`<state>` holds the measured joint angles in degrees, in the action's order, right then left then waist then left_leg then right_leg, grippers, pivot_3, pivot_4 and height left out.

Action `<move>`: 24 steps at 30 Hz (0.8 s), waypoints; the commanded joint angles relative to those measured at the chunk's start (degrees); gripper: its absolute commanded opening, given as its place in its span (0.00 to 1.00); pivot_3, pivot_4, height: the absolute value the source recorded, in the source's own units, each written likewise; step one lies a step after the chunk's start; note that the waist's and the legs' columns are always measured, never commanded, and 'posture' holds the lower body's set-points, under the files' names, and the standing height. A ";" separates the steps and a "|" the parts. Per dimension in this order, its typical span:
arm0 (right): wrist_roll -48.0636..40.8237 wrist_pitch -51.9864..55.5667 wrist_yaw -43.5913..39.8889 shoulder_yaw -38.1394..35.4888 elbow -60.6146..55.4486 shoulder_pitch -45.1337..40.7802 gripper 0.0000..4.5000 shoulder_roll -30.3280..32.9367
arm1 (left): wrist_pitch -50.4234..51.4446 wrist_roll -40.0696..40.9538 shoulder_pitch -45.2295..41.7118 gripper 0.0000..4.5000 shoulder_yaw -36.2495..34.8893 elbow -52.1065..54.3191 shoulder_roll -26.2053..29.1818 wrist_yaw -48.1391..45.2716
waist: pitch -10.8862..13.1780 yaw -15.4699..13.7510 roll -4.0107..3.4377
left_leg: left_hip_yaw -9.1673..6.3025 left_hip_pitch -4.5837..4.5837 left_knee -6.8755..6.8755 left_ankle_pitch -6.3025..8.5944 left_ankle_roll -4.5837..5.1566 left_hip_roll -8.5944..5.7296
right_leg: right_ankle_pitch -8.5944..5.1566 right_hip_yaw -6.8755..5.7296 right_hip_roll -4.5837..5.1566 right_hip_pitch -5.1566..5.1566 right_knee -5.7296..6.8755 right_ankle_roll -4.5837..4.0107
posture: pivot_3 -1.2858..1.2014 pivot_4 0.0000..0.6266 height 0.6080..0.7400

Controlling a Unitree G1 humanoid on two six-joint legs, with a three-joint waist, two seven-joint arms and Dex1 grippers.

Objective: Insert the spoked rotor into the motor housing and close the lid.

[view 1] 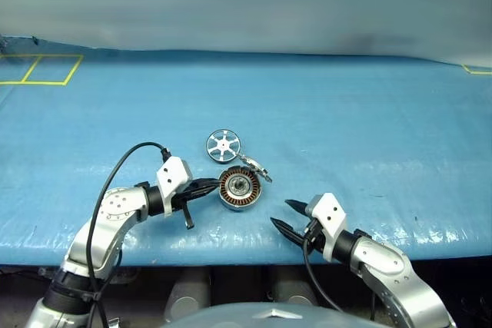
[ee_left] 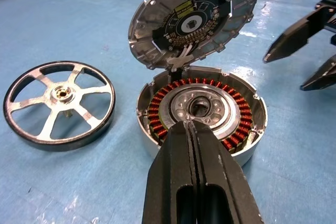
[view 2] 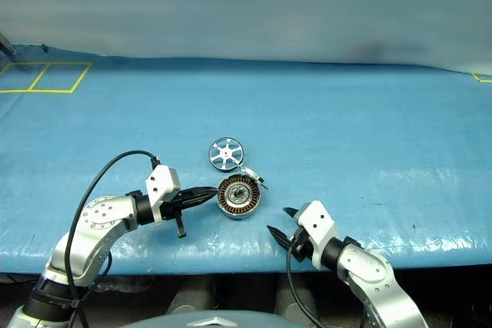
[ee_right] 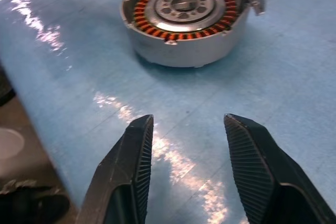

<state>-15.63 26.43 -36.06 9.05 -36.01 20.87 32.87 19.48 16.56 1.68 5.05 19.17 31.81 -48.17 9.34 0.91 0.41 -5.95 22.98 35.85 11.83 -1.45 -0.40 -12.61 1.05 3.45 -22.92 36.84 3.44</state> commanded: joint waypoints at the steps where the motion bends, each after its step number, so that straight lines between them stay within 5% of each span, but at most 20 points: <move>1: -4.35 5.33 -1.87 0.62 -7.62 -2.24 0.28 1.97 | -3.06 -0.40 1.87 0.00 -2.34 3.17 -1.22 3.53 | 0.02 -0.05 0.04 | -0.02 0.00 0.01 0.00 0.00 0.01 | 0.00 -0.01 -0.01 0.00 0.00 0.00 | 0.52 0.24 1.00; 5: -6.52 11.37 1.12 0.74 -11.89 -8.89 0.00 0.73 | -4.37 0.51 4.92 0.00 -2.72 4.30 -2.76 5.15 | 0.10 -0.03 0.15 | 0.00 0.01 0.02 0.01 -0.02 0.01 | 0.00 -0.01 0.01 0.00 -0.01 0.00 | 0.52 0.24 1.00; 24: 0.07 30.32 15.27 18.96 -4.38 -34.29 0.00 -11.13 | -12.46 -0.85 10.85 0.00 -1.90 0.33 -4.60 6.38 | 0.17 -0.07 0.26 | -0.02 0.61 0.09 -0.02 0.02 -0.02 | 0.04 -0.08 -0.04 -0.62 0.03 0.01 | 0.52 0.24 1.00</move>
<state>-16.73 56.46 -22.23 27.23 -40.28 -12.69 22.29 8.60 15.76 12.27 3.41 19.00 27.30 -42.04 9.51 0.84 0.67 -5.98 23.60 35.94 11.81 -1.42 -0.42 -12.57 0.97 3.41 -23.55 36.87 3.46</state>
